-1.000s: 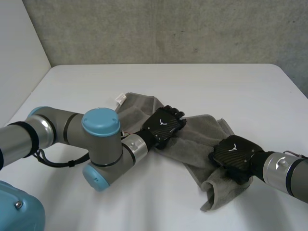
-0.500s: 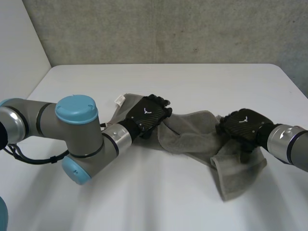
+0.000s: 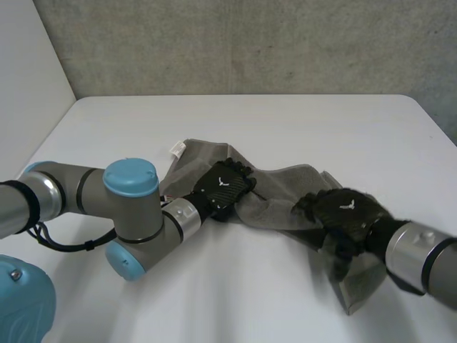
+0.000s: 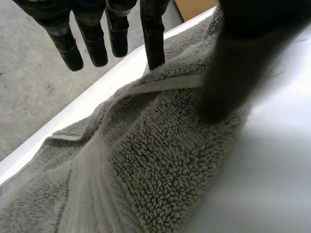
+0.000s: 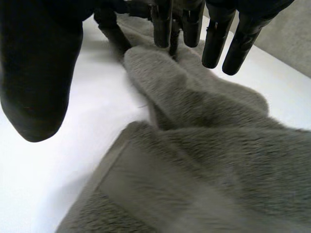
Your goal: Fold the towel.
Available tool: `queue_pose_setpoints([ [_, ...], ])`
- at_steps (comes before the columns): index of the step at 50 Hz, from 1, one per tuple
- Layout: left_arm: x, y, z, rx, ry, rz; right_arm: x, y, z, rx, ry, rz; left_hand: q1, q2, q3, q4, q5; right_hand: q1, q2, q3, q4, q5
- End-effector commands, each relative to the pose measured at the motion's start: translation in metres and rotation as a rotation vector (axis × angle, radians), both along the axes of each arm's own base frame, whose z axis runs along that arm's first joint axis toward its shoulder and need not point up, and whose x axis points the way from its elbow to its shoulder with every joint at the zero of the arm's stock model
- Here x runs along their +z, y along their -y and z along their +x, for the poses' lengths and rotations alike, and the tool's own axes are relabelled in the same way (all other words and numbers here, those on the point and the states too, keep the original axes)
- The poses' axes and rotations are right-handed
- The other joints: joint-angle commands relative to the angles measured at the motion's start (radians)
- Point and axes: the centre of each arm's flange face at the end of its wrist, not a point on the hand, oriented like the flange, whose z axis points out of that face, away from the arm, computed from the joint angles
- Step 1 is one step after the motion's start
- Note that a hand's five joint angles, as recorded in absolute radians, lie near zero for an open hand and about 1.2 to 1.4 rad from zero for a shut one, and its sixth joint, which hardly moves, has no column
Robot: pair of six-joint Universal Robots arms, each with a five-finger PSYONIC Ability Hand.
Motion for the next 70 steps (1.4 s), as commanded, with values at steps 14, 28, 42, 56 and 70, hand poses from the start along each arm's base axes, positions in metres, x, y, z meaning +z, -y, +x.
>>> queue_pose_setpoints([
  [14,-0.001,-0.002,-0.006,-0.010,-0.012,0.005,-0.025,-0.003,-0.009,-0.107,-0.077,-0.135,0.705,0.714,0.707,0.701,0.019,0.182,0.166,0.164,0.154,0.176],
  [28,0.027,-0.006,-0.002,-0.002,-0.034,-0.026,-0.040,-0.007,-0.014,-0.095,-0.126,-0.164,0.835,0.844,0.836,0.831,0.149,0.402,0.386,0.384,0.374,0.396],
  [42,0.088,0.026,0.033,0.136,-0.086,-0.144,0.045,0.029,0.005,-0.065,-0.040,-0.482,1.143,1.152,1.145,1.140,0.457,1.168,1.152,1.150,1.140,1.162],
  [56,0.265,0.133,0.088,0.601,-0.442,-0.655,0.208,0.120,0.103,0.244,0.138,-1.324,1.143,1.152,1.145,1.140,0.457,1.168,1.152,1.150,1.140,1.162],
  [70,0.207,0.092,0.097,0.507,-0.534,-0.279,0.153,0.128,0.097,0.142,0.330,-0.783,1.143,1.152,1.145,1.140,0.457,1.168,1.152,1.150,1.140,1.162],
])
